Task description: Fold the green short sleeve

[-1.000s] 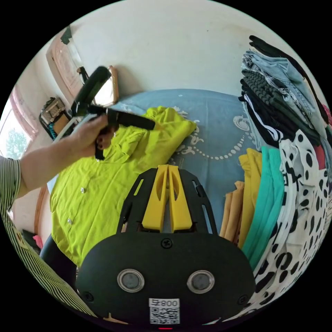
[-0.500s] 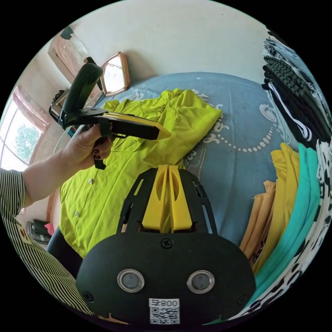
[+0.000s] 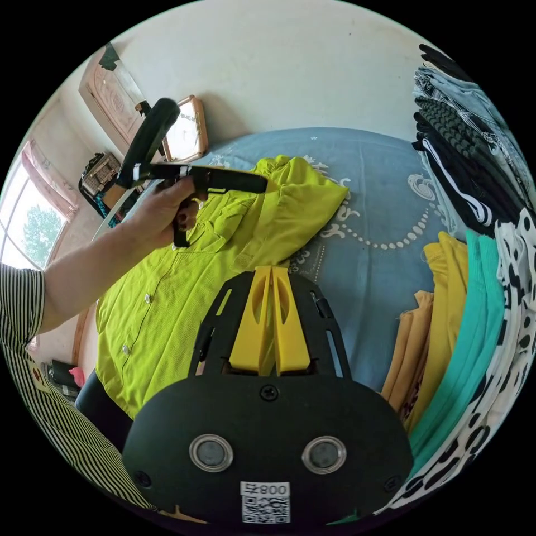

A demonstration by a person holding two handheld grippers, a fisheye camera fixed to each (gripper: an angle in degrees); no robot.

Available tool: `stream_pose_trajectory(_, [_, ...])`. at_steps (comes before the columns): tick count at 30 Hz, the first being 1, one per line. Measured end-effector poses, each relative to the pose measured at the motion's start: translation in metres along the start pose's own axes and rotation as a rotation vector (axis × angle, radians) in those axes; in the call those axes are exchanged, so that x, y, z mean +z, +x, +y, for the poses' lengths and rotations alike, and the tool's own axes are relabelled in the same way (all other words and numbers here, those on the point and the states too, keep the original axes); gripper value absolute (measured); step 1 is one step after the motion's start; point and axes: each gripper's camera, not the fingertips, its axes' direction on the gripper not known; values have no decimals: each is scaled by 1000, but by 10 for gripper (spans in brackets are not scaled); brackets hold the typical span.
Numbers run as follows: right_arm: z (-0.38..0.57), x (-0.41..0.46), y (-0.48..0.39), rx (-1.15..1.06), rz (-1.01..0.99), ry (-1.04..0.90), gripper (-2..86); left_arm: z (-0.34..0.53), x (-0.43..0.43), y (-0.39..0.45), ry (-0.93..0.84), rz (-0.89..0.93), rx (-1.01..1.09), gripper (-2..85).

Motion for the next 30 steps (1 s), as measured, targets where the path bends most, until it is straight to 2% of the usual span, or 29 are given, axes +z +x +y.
stream_pose_trajectory(2, [-3, 5, -1, -5, -4, -22, 1, -9, 5, -4, -44, -53, -7, 41])
stream_pose_trajectory(5, [-7, 10, -1, -6, -10, -32, 1, -15, 9, -2, -104, -34, -8, 18])
stream_pose_trajectory(14, [-21, 5, 6, 31, -70, 6, 1, 3, -74, 15, 46, 25, -82, 4])
stream_pose_trajectory(20, [-38, 0, -10, 2, -60, 66, 1, 12, -77, 18, -54, -3, -136, 5])
stream_pose_trajectory(26, [-57, 36, -20, 12, -4, -58, 0, 17, -114, 34, -8, -3, -150, 10])
stream_pose_trajectory(30, [-70, 43, -28, 24, -25, -39, 0, 29, -149, 65, 80, 39, -121, 9])
